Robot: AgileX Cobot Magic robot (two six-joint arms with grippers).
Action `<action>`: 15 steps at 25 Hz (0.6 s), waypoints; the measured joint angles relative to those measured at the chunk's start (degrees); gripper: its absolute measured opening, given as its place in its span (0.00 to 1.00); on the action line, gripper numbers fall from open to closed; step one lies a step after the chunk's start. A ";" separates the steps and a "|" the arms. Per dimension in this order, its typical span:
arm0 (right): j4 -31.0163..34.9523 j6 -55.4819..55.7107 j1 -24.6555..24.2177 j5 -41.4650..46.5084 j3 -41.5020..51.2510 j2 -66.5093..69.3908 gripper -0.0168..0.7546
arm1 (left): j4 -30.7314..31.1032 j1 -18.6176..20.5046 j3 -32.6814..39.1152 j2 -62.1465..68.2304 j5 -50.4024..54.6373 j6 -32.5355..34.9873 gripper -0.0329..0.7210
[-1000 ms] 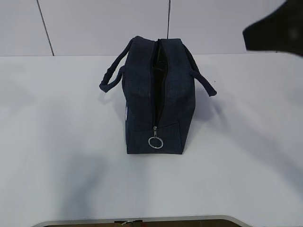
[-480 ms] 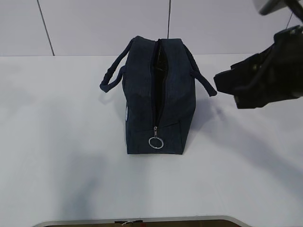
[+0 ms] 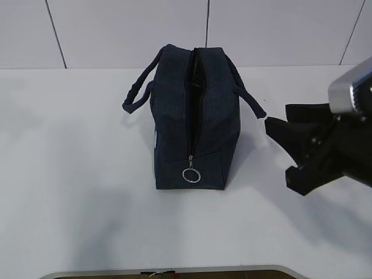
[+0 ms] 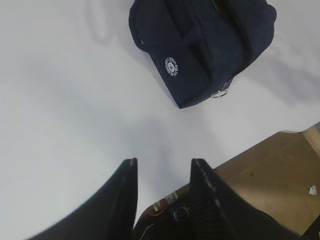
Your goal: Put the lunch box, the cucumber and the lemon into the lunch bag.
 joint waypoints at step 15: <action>-20.74 16.20 0.00 -23.68 5.73 14.74 0.43 | -0.97 0.00 0.00 0.00 0.00 -0.04 0.38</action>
